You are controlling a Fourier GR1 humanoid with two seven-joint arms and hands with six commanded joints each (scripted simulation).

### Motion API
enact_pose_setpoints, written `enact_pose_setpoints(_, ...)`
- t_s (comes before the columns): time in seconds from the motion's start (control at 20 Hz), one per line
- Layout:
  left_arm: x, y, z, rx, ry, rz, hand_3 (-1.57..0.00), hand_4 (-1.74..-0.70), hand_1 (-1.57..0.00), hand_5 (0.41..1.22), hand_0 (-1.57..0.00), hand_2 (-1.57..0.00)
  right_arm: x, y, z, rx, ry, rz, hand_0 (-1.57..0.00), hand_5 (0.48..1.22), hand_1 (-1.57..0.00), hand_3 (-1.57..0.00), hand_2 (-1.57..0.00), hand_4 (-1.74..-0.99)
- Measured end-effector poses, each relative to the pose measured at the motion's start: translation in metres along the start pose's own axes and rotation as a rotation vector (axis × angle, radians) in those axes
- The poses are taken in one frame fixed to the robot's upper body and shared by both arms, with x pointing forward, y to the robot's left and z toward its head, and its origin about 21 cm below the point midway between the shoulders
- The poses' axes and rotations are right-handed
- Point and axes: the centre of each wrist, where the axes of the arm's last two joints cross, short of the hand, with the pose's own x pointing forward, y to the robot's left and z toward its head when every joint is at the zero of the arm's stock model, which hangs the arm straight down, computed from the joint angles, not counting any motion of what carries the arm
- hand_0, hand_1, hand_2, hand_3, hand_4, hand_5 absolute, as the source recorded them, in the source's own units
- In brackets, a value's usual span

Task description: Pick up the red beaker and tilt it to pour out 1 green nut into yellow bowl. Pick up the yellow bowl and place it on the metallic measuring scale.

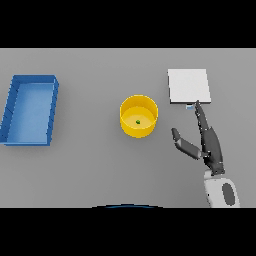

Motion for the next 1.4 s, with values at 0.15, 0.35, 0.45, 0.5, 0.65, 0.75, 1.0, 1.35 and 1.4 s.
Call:
enact_pose_setpoints(0.15, -0.029, -0.017, 0.026, 0.012, 0.102, 0.059, -1.45, -1.74, -1.57, 1.221, -1.57, -1.57, 0.002, 0.000, 0.001, 0.007, 0.008, 0.010, 0.00, 0.657, 0.00, 0.00, 0.00, -1.206)
enact_pose_setpoints(0.35, -0.057, -0.045, 0.064, -0.008, 0.167, 0.104, -1.45, -1.74, -1.57, 1.221, -1.57, -1.57, 0.003, -0.001, 0.001, 0.010, 0.008, 0.015, 0.00, 0.664, 0.00, 0.00, 0.00, -1.218)
enact_pose_setpoints(0.45, -0.067, -0.055, 0.075, -0.015, 0.214, 0.128, -1.49, -1.74, -1.57, 1.221, -1.57, -1.57, 0.004, 0.000, -0.003, 0.007, 0.020, 0.020, 0.00, 0.664, 0.00, 0.00, 0.00, -1.216)
enact_pose_setpoints(0.5, -0.069, -0.057, 0.079, -0.015, 0.217, 0.131, -1.51, -1.74, -1.57, 1.221, -1.57, -1.57, 0.001, -0.001, 0.001, 0.011, 0.014, 0.021, 0.00, 0.666, 0.00, 0.00, 0.00, -1.217)
enact_pose_setpoints(0.65, -0.073, -0.067, 0.087, -0.028, 0.249, 0.145, -1.54, -1.74, -1.57, 1.117, -1.57, -1.57, 0.003, -0.002, 0.001, 0.015, 0.001, 0.025, 0.00, 0.665, 0.00, 0.00, 0.00, -1.207)
enact_pose_setpoints(0.75, -0.080, -0.070, 0.091, -0.032, 0.269, 0.140, -1.55, -1.74, -1.57, 0.967, -1.57, -1.57, 0.004, 0.001, 0.003, 0.010, 0.000, 0.024, 0.00, 0.664, 0.00, 0.00, 0.00, -1.205)
enact_pose_setpoints(1.0, -0.080, -0.068, 0.101, -0.193, 0.255, 0.073, -0.90, -1.12, -0.94, 0.778, -1.17, -0.96, 0.003, 0.004, 0.002, 0.014, 0.002, 0.008, 0.00, 0.664, 0.00, 0.00, 0.00, -1.187)
enact_pose_setpoints(1.35, -0.081, -0.055, 0.104, -0.352, 0.245, 0.039, -0.19, -0.82, -0.20, 0.684, -0.24, -0.20, 0.005, -0.001, 0.010, 0.008, -0.004, 0.023, 0.00, 0.666, 0.00, 0.00, 0.00, -1.187)
enact_pose_setpoints(1.4, -0.078, -0.058, 0.102, -0.356, 0.240, 0.048, -0.15, -0.80, -0.16, 0.679, -0.19, -0.16, 0.004, 0.001, 0.009, 0.007, 0.007, 0.024, 0.00, 0.668, 0.00, 0.00, 0.00, -1.188)
